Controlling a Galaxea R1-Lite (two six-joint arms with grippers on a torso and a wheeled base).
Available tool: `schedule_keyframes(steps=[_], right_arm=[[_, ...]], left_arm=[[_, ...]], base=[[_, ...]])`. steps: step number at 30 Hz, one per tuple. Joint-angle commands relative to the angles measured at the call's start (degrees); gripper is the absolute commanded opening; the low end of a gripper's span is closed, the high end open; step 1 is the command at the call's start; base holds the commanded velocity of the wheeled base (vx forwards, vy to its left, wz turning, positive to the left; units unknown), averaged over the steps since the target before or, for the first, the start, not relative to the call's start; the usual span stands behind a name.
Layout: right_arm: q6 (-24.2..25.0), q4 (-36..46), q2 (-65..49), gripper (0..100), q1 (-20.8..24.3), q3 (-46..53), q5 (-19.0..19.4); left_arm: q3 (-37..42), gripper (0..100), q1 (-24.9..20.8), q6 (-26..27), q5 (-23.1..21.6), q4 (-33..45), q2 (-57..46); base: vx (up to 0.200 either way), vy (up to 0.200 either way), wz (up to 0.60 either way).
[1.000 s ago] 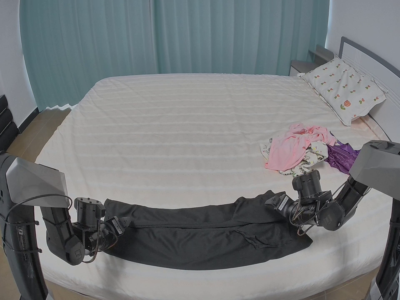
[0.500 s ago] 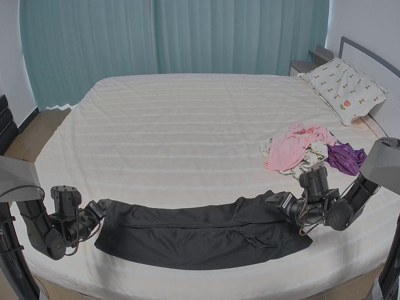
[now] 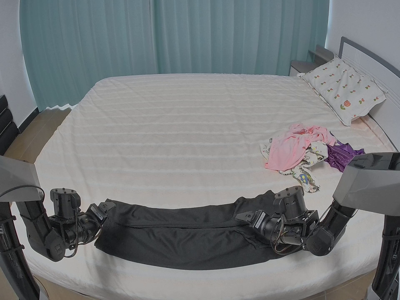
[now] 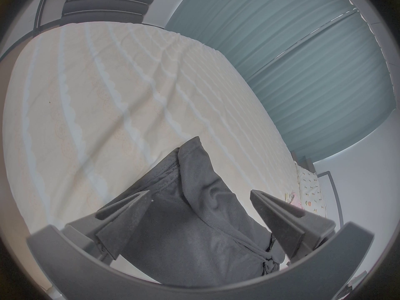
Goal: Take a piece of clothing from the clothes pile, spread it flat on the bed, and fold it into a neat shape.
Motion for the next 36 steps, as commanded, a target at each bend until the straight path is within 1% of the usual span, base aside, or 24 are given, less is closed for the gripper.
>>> schedule_keyframes(steps=[1,4,8,10,12,19,25,26,29,30,31,33,34,35,36], right_arm=[[-0.13,-0.27,2.43,100,1.63,0.3,-0.08],[-0.31,-0.27,2.52,100,3.13,0.3,-0.08],[-0.83,-0.18,2.43,100,3.92,0.91,0.01],[-0.92,-0.53,1.99,100,5.59,3.02,0.45],[-1.45,-0.53,2.16,100,6.2,3.55,0.45],[-3.73,-0.62,1.72,100,6.99,5.66,0.45],[-3.73,-1.41,0.41,100,6.64,5.84,0.27],[-3.73,-1.85,-3.11,100,5.59,6.98,0.27],[-3.65,-1.76,-7.06,100,3.3,8.3,0.36],[-3.65,-1.76,-7.06,100,3.3,8.3,0.36],[-3.65,-1.85,-7.94,100,1.54,8.82,0.45],[-3.38,-1.85,-7.86,100,-1.09,9.0,0.45],[-3.38,-1.85,-7.86,100,-1.09,9.0,0.45],[-3.21,-1.85,-7.06,100,-2.5,9.0,0.45],[-3.21,-1.85,-7.06,100,-2.5,9.0,0.45]], left_arm=[[-0.01,100,0.05,0.02,-0.04,-0.09,0.83],[-0.01,100,0.05,0.02,-0.04,-0.17,0.83],[-0.01,100,0.23,0.02,-0.04,-0.17,0.92],[-0.18,100,0.49,0.02,-0.04,-0.17,1.18],[-0.36,100,0.49,0.02,-0.04,-0.26,1.36],[-0.36,100,0.58,0.02,-0.04,-0.26,1.62],[-0.54,100,0.58,0.02,-0.04,-0.26,1.53],[-0.71,100,0.75,0.46,0.49,-0.44,1.36],[-0.97,100,2.16,1.34,0.49,-2.37,0.74],[-0.97,100,2.16,1.34,0.49,-2.37,0.74],[-1.15,100,3.04,2.4,0.4,-3.78,0.57],[-3.88,100,3.83,5.74,0.66,-3.87,1.18],[-3.88,100,3.83,5.74,0.66,-3.87,1.18],[-6.51,100,4.45,6.79,0.66,-3.34,1.62],[-6.51,100,4.45,6.79,0.66,-3.34,1.62]], base=[[0.0,0.0,0.0],[0.0,0.0,0.0],[0.0,0.0,0.0],[0.0,0.0,0.0],[0.0,0.0,0.0],[0.0,0.0,0.0],[0.0,0.0,0.0],[0.0,0.0,0.0],[0.0,0.0,0.0],[0.0,0.0,0.0],[0.0,0.0,0.0],[0.0,0.0,0.0],[0.0,0.0,0.0],[0.0,0.0,0.0],[0.0,0.0,0.0]])
